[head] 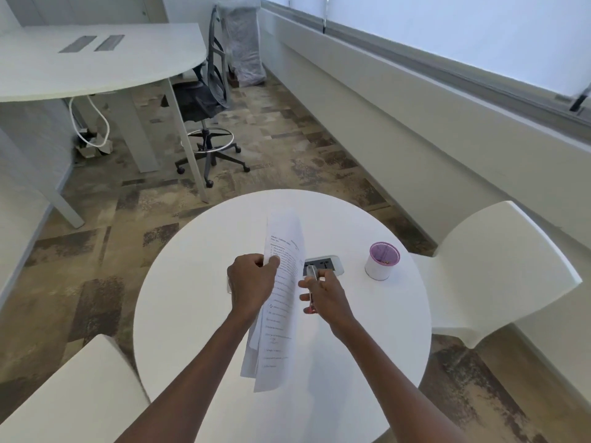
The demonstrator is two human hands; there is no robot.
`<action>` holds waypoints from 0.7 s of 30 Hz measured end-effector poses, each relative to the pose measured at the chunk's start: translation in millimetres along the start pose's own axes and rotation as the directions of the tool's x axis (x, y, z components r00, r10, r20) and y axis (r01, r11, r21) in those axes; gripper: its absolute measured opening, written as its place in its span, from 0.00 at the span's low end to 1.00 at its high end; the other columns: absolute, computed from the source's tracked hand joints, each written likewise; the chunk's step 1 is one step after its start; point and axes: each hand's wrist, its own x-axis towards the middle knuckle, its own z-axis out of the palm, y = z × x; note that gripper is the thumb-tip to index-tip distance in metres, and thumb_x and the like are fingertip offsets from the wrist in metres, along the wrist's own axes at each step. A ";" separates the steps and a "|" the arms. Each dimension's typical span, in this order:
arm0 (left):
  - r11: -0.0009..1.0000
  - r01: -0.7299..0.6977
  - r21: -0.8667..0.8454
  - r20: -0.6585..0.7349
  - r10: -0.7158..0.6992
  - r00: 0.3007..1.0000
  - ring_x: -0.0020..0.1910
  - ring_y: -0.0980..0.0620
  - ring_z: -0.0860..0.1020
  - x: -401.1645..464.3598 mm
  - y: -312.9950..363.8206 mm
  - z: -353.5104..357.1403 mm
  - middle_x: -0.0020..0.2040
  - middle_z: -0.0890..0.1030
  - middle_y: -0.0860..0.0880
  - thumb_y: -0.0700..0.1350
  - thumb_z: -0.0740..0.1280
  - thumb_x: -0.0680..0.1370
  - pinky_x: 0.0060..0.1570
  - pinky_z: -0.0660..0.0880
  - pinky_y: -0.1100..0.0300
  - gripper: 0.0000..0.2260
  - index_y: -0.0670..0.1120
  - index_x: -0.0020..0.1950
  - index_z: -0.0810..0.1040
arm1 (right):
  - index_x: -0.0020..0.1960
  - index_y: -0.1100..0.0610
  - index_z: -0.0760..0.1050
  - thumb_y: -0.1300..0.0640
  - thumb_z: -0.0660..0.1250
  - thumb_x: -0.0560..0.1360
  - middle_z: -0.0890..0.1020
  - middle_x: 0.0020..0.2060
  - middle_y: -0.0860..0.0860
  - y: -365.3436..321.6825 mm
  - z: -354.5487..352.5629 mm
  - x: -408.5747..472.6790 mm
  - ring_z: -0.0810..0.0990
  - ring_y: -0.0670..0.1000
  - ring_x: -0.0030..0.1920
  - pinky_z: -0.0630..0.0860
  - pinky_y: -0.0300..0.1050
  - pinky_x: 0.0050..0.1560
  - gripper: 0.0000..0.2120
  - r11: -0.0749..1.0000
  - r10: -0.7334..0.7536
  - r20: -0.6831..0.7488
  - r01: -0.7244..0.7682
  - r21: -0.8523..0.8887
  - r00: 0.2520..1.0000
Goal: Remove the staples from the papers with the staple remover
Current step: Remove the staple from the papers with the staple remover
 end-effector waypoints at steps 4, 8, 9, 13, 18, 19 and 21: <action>1.000 0.027 0.004 0.027 -0.027 0.999 0.24 0.53 0.59 -6.7 -13.7 10.8 0.22 0.63 0.48 0.47 0.70 0.72 0.29 0.61 0.59 0.22 0.45 0.25 0.63 | 0.59 0.54 0.70 0.51 0.64 0.79 0.84 0.54 0.52 31.9 8.5 4.3 0.84 0.52 0.47 0.84 0.52 0.44 0.11 0.979 0.176 0.072 -0.182 0.093 0.982; 0.991 0.137 -0.001 0.071 -0.136 0.988 0.27 0.49 0.69 -11.9 -30.5 27.8 0.26 0.76 0.42 0.46 0.70 0.72 0.33 0.70 0.56 0.15 0.36 0.31 0.76 | 0.60 0.53 0.71 0.51 0.63 0.81 0.86 0.48 0.49 57.0 18.2 10.8 0.86 0.49 0.40 0.85 0.49 0.40 0.10 0.927 0.303 0.144 -0.326 0.183 0.942; 0.986 0.166 -0.006 0.081 -0.165 0.983 0.27 0.47 0.73 -12.6 -35.3 33.4 0.26 0.78 0.46 0.46 0.71 0.72 0.34 0.73 0.55 0.14 0.38 0.31 0.78 | 0.61 0.53 0.71 0.51 0.62 0.81 0.86 0.45 0.48 61.8 20.4 12.3 0.86 0.46 0.36 0.83 0.45 0.35 0.10 0.915 0.332 0.151 -0.357 0.188 0.931; 0.952 0.305 -0.010 0.130 -0.301 0.945 0.31 0.47 0.84 -17.4 -55.7 51.6 0.31 0.84 0.46 0.44 0.72 0.72 0.39 0.83 0.47 0.10 0.40 0.34 0.83 | 0.65 0.52 0.71 0.51 0.61 0.82 0.83 0.48 0.50 84.6 24.9 18.8 0.84 0.48 0.41 0.78 0.37 0.31 0.13 0.878 0.424 0.180 -0.452 0.160 0.888; 0.871 0.489 -0.036 0.191 -0.474 0.859 0.30 0.47 0.85 -21.0 -80.2 75.3 0.33 0.85 0.50 0.40 0.72 0.72 0.38 0.84 0.46 0.08 0.38 0.35 0.83 | 0.65 0.55 0.72 0.52 0.61 0.82 0.83 0.46 0.49 110.7 19.4 28.2 0.82 0.47 0.38 0.77 0.36 0.29 0.13 0.844 0.498 0.178 -0.522 0.124 0.849; 0.848 0.528 -0.047 0.201 -0.509 0.837 0.30 0.47 0.85 -21.1 -84.1 80.8 0.32 0.85 0.50 0.40 0.72 0.72 0.38 0.84 0.46 0.08 0.37 0.35 0.83 | 0.65 0.55 0.71 0.53 0.61 0.82 0.84 0.45 0.49 116.5 16.0 30.4 0.83 0.46 0.37 0.77 0.37 0.29 0.13 0.841 0.509 0.173 -0.530 0.110 0.843; 0.808 0.586 -0.059 0.218 -0.563 0.797 0.29 0.46 0.85 -20.6 -88.4 89.8 0.32 0.85 0.48 0.38 0.71 0.71 0.38 0.84 0.47 0.06 0.36 0.35 0.83 | 0.64 0.56 0.71 0.53 0.61 0.81 0.85 0.46 0.49 124.7 8.0 35.1 0.83 0.47 0.39 0.78 0.39 0.31 0.13 0.840 0.520 0.161 -0.536 0.079 0.839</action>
